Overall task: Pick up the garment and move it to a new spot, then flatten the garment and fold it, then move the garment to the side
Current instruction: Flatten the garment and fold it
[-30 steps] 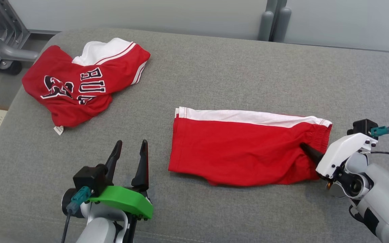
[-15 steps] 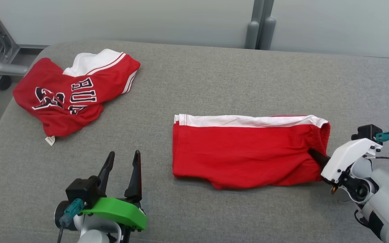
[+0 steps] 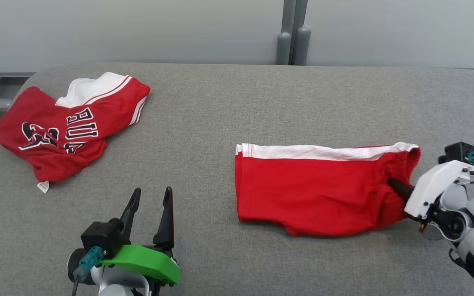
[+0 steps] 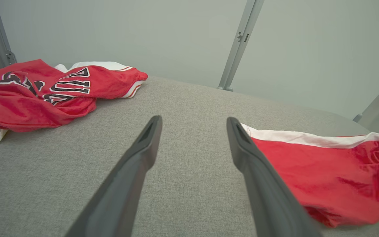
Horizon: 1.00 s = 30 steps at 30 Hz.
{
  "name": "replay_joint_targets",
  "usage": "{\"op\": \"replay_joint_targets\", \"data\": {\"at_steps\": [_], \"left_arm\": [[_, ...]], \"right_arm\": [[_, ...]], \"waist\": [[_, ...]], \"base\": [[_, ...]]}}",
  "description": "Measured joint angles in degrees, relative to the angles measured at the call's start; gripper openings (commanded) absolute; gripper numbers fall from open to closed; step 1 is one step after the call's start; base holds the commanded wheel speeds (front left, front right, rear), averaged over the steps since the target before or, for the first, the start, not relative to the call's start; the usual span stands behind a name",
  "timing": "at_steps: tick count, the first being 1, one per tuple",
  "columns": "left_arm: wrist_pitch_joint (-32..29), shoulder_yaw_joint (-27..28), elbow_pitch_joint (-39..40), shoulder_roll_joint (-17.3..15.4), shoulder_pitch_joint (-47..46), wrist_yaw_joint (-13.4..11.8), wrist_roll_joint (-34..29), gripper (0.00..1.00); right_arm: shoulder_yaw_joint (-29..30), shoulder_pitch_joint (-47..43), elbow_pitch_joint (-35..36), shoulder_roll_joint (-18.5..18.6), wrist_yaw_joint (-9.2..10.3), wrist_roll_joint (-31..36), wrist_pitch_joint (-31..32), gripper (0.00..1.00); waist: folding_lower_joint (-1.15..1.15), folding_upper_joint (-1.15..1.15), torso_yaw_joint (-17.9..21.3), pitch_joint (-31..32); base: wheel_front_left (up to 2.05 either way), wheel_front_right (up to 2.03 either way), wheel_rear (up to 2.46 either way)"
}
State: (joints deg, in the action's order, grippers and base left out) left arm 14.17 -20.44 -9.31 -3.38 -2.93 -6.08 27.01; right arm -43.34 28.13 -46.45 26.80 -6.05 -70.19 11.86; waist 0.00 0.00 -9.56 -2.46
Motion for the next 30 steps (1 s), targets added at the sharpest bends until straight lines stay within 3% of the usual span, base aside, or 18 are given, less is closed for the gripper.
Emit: {"op": "replay_joint_targets", "data": {"at_steps": [9, 18, 27, 30], "left_arm": [[-0.1, -0.6, 1.0, -0.2, 0.1, 0.0, -1.1, 1.00], [-0.8, -2.1, 1.4, -0.2, 0.1, -0.1, -1.6, 1.00], [-1.0, -3.4, 1.2, 0.0, 0.1, -0.1, -1.6, 1.00], [-1.0, -3.5, 1.0, 0.1, 0.1, -0.1, -1.5, 1.00]], "right_arm": [[-2.3, 2.5, 9.5, -5.6, -0.57, -0.4, 1.6, 0.00], [-4.0, 3.7, 11.2, -8.9, -0.75, -0.2, 2.8, 0.00], [-5.3, 4.4, 7.6, -10.9, 3.16, 1.0, 4.1, 0.00], [-6.1, 4.4, 6.2, -11.4, 4.09, 1.3, 5.1, 0.15]], "waist": [[0.00, 0.00, 0.6, 0.8], [0.00, 0.00, -2.4, 1.2], [0.00, 0.00, -7.0, 1.6], [0.00, 0.00, -8.5, 1.9]], "base": [[0.00, 0.00, 0.00], [0.00, 0.00, 0.00], [0.00, 0.00, 0.00], [0.00, 0.00, 0.00]]}}
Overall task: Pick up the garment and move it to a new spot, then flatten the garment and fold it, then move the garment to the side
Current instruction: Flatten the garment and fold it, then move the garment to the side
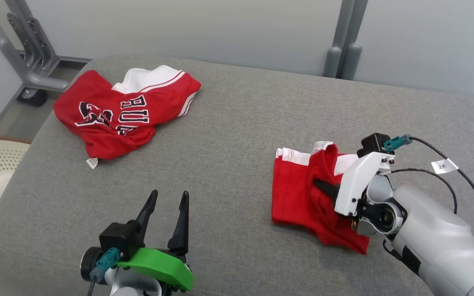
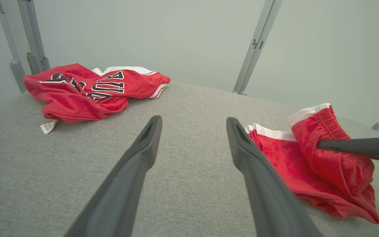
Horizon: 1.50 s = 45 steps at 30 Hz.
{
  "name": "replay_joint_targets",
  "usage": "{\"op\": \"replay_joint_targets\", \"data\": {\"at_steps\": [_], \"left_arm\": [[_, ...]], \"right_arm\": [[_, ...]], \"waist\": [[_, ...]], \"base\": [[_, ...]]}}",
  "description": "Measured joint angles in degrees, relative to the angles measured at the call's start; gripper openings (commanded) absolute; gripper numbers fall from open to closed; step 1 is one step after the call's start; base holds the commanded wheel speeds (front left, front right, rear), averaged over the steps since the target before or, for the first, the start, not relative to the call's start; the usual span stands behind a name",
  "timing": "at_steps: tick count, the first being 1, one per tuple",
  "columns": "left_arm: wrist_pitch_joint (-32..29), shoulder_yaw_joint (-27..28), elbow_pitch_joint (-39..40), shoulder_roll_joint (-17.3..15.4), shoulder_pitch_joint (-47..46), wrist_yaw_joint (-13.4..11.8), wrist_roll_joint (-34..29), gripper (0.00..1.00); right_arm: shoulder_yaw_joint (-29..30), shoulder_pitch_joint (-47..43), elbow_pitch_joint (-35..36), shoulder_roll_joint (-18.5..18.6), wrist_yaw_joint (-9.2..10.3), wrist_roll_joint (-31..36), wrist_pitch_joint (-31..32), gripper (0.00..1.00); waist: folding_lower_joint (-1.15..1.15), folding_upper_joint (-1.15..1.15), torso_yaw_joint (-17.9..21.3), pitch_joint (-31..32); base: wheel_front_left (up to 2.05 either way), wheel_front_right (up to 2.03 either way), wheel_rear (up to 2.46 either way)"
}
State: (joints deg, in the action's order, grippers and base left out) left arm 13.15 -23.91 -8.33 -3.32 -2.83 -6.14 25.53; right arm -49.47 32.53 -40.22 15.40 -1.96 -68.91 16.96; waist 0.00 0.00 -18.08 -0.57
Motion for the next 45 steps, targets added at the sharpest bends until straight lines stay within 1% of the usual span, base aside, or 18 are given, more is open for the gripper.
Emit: {"op": "replay_joint_targets", "data": {"at_steps": [1, 2, 3, 4, 6, 7, 8, 10, 13, 14, 16, 19, 23, 28, 32, 38, 41, 45], "left_arm": [[0.0, 0.0, 0.0, 0.0, 0.0, 0.0, 0.0, 1.00], [0.0, 0.1, 0.0, 0.0, 0.0, 0.0, 0.0, 1.00], [0.0, 0.3, 0.0, 0.0, 0.2, 0.0, 0.0, 1.00], [0.0, 0.4, 0.0, 0.0, 0.3, 0.0, 0.0, 1.00], [0.0, 0.7, 0.0, 0.0, 0.8, 0.0, 0.0, 1.00], [0.0, 0.7, 0.0, 0.0, 0.9, 0.0, 0.1, 1.00], [0.0, 0.7, 0.0, 0.0, 1.0, 0.0, 0.3, 1.00], [0.0, 0.7, 0.0, 0.0, 1.1, -0.5, 0.6, 1.00], [0.0, 1.3, 0.0, 0.1, 1.1, -0.5, 0.6, 1.00], [0.0, 1.4, 0.0, 0.1, 1.2, -0.5, 0.6, 1.00], [0.0, 1.5, 0.0, 0.1, 1.2, -0.5, 0.6, 1.00], [0.1, 1.6, 0.0, 0.1, 1.5, -0.5, 0.6, 1.00], [0.1, 2.2, 0.2, 0.1, 2.2, -0.5, 0.6, 1.00], [0.1, 2.7, 1.1, 0.1, 2.8, -0.5, 0.6, 1.00], [0.1, 2.8, 1.9, 0.1, 2.9, -0.5, 0.6, 1.00], [0.1, 2.2, 3.1, 0.1, 2.9, -0.5, 0.4, 1.00], [-0.1, 1.6, 3.3, 0.1, 2.9, -0.5, 0.2, 1.00], [-0.6, 1.3, 3.5, 0.0, 2.9, -0.5, -0.9, 1.00]], "right_arm": [[-0.4, 0.1, -0.4, -0.3, 0.57, 0.4, 0.1, 0.24], [-0.8, 0.3, -0.6, -0.7, 0.66, 0.9, 0.4, 0.31], [-1.3, 0.6, -0.8, -1.2, 1.04, 1.4, 0.7, 0.32], [-1.7, 1.0, -1.1, -1.6, 1.34, 1.8, 0.9, 0.35], [-2.5, 2.0, -1.6, -2.4, 2.13, 2.8, 1.2, 0.48], [-2.7, 2.5, -2.0, -2.6, 2.64, 3.2, 1.2, 0.96], [-3.0, 2.8, -2.3, -2.6, 2.65, 3.5, 1.3, 1.00], [-3.3, 3.4, -2.7, -2.7, 3.10, 3.9, 1.3, 1.00], [-4.1, 4.2, -2.7, -3.0, 3.04, 4.8, 1.8, 1.00], [-4.5, 4.6, -2.6, -3.2, 2.72, 5.2, 1.8, 1.00], [-5.0, 5.3, -1.8, -3.2, 1.46, 6.1, 1.8, 1.00], [-4.9, 6.0, -1.1, -3.1, 0.91, 6.2, 1.5, 1.00], [-4.1, 7.2, -0.2, -2.2, 0.01, 6.6, -0.6, 1.00], [-1.5, 7.0, -0.6, 1.0, -0.02, 6.1, -3.0, 1.00], [0.2, 4.5, -1.5, 2.1, 0.32, 4.7, -4.4, 1.00], [2.7, -1.3, -3.7, 2.5, 1.54, 1.5, -6.7, 1.00], [4.3, -2.8, -4.4, 2.3, 1.55, -0.4, -7.4, 1.00], [6.1, -4.0, -5.0, 1.1, 1.48, -2.5, -8.4, 1.00]], "waist": [[0.00, 0.00, -0.5, 0.1], [0.00, 0.00, -0.9, 0.2], [0.00, 0.00, -1.2, 0.4], [0.00, 0.00, -1.4, 0.5], [0.00, 0.00, -1.7, 0.8], [0.00, 0.00, -1.8, 0.9], [0.00, 0.00, -1.8, 0.9], [0.00, 0.00, -1.7, 0.9], [0.00, 0.00, -1.4, 1.0], [0.00, 0.00, -1.2, 1.1], [0.00, 0.00, -0.8, 1.3], [0.00, 0.00, -0.3, 1.5], [0.00, 0.00, 0.9, 2.1], [0.00, 0.00, 2.8, 2.6], [0.00, 0.00, 4.4, 2.6], [0.00, 0.00, 6.0, 1.4], [0.00, 0.00, 6.2, 0.4], [0.00, 0.00, 6.1, -0.9]], "base": [[0.00, 0.00, 0.00], [0.00, 0.00, 0.00], [0.00, 0.00, 0.00], [0.00, 0.00, 0.00], [0.00, 0.00, 0.00], [0.00, 0.00, 0.00], [0.00, 0.00, 0.00], [0.00, 0.00, 0.00], [0.00, 0.00, 0.00], [0.00, 0.00, 0.00], [0.00, 0.00, 0.00], [0.00, 0.00, 0.00], [0.00, 0.00, 0.00], [0.00, 0.00, 0.00], [0.00, 0.00, 0.00], [0.00, 0.00, 0.00], [0.00, 0.00, 0.00], [0.00, 0.00, 0.00]]}}
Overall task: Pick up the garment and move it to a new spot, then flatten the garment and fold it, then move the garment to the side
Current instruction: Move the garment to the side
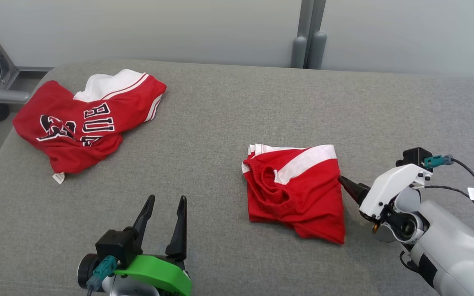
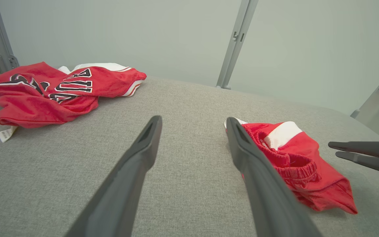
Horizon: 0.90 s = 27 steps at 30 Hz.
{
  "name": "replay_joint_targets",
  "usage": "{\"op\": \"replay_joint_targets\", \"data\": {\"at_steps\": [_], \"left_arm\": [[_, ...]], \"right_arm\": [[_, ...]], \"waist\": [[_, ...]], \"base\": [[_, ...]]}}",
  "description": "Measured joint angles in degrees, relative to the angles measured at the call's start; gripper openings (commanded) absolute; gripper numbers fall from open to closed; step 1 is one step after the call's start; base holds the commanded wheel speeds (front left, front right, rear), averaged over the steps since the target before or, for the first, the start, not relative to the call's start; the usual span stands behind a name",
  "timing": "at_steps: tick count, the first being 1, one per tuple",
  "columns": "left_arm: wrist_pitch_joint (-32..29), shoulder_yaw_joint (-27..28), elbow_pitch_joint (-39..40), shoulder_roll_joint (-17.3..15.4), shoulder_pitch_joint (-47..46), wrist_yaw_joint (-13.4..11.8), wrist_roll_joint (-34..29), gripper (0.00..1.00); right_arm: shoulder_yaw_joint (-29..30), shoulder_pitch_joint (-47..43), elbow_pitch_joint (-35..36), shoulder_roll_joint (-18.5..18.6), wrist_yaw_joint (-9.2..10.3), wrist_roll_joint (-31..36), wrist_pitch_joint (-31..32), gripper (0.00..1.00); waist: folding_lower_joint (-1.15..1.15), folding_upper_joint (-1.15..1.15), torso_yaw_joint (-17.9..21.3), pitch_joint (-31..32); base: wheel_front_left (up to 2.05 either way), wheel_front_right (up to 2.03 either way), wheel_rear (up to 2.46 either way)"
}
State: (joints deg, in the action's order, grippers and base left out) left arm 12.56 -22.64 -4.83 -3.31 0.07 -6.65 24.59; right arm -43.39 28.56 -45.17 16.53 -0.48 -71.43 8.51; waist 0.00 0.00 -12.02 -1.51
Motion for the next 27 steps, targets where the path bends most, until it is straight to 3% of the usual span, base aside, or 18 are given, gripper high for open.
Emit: {"op": "replay_joint_targets", "data": {"at_steps": [16, 17, 19, 22, 23, 24, 27], "left_arm": [[-0.9, -0.2, 0.7, -0.1, -0.2, 0.0, -0.5, 1.00], [-0.9, -0.2, 0.7, -0.1, -0.2, 0.0, -0.7, 1.00], [-0.9, -0.1, 0.7, -0.1, -0.2, 0.0, -0.7, 1.00], [-0.9, 0.1, 0.7, -0.1, -0.2, 0.0, -0.7, 1.00], [-0.9, 0.2, 0.7, -0.1, -0.2, 0.0, -0.7, 1.00], [-0.9, 0.3, 0.7, -0.1, -0.2, 0.0, -0.7, 1.00], [-0.9, 0.6, 0.7, 0.0, -0.2, 0.0, -0.7, 1.00]], "right_arm": [[2.6, 0.0, -2.2, -3.0, -1.53, -4.5, 0.1, 1.00], [2.6, 0.0, -2.4, -3.0, -1.54, -4.5, 0.1, 0.95], [2.7, 0.3, -2.6, -3.0, -1.81, -4.5, 0.1, 0.47], [2.6, 0.5, -2.9, -3.1, -2.31, -4.5, 0.1, 0.25], [2.6, 0.5, -3.0, -3.1, -2.54, -4.5, 0.1, 0.04], [2.5, 0.6, -3.2, -3.1, -2.54, -4.4, 0.1, 0.00], [2.0, 0.8, -3.4, -3.0, -3.07, -4.2, 0.1, 0.00]], "waist": [[0.00, 0.00, -2.8, -3.3], [0.00, 0.00, -2.9, -3.5], [0.00, 0.00, -3.1, -3.8], [0.00, 0.00, -3.3, -4.0], [0.00, 0.00, -3.3, -4.1], [0.00, 0.00, -3.3, -4.1], [0.00, 0.00, -3.1, -4.2]], "base": [[0.00, 0.00, 0.00], [0.00, 0.00, 0.00], [0.00, 0.00, 0.00], [0.00, 0.00, 0.00], [0.00, 0.00, 0.00], [0.00, 0.00, 0.00], [0.00, 0.00, 0.00]]}}
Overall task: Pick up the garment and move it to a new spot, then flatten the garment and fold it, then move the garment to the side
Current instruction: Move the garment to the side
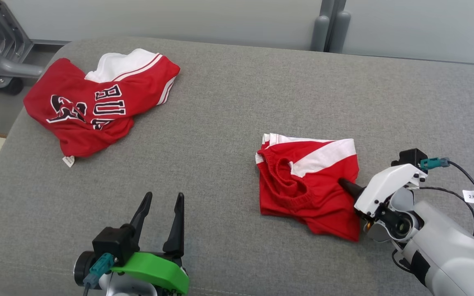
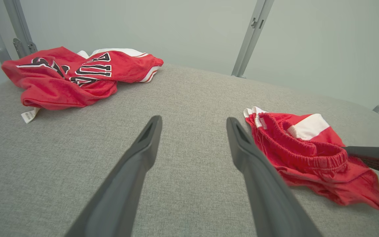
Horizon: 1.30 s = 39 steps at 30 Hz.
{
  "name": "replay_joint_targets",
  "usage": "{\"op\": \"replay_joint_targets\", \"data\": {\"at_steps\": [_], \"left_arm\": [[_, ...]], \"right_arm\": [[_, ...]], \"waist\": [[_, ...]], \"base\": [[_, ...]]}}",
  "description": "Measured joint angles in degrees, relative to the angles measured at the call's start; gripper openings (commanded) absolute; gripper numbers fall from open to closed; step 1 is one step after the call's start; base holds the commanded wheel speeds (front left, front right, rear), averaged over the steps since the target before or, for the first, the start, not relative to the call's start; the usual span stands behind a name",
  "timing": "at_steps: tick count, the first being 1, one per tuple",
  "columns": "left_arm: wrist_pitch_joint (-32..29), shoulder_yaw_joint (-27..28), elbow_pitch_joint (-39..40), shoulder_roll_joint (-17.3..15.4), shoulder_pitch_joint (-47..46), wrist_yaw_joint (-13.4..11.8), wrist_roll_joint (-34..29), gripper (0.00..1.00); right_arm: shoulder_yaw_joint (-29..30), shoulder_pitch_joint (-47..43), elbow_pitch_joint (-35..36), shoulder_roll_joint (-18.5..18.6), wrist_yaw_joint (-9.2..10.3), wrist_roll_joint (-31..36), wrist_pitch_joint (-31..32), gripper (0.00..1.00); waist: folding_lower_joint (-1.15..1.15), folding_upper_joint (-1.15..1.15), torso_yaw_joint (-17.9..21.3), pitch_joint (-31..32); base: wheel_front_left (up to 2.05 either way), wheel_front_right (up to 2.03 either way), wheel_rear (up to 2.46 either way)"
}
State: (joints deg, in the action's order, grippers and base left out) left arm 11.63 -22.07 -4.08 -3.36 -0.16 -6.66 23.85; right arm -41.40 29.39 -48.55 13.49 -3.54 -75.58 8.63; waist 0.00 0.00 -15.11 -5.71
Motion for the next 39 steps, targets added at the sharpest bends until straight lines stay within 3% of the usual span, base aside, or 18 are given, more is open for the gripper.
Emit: {"op": "replay_joint_targets", "data": {"at_steps": [9, 21, 39], "left_arm": [[0.1, 1.4, 0.9, 0.0, 0.0, 0.0, 0.0, 1.00], [0.5, 1.5, 2.9, 0.0, -1.0, -0.2, -0.5, 1.00], [-0.3, -0.5, 6.8, 0.1, -4.8, -0.2, -2.7, 1.00]], "right_arm": [[-2.0, 3.4, -0.1, 1.8, -0.49, 3.7, 0.0, 0.00], [-1.7, 9.7, -1.9, 11.2, -0.49, 7.1, 0.1, 0.00], [-1.2, 18.1, -3.6, 19.5, -0.29, 9.8, 2.5, 0.00]], "waist": [[0.00, 0.00, 1.9, -0.6], [0.00, 0.00, 5.7, -2.8], [0.00, 0.00, 11.4, -7.9]], "base": [[0.00, 0.00, 0.00], [0.00, 0.00, 0.00], [0.00, 0.00, 0.00]]}}
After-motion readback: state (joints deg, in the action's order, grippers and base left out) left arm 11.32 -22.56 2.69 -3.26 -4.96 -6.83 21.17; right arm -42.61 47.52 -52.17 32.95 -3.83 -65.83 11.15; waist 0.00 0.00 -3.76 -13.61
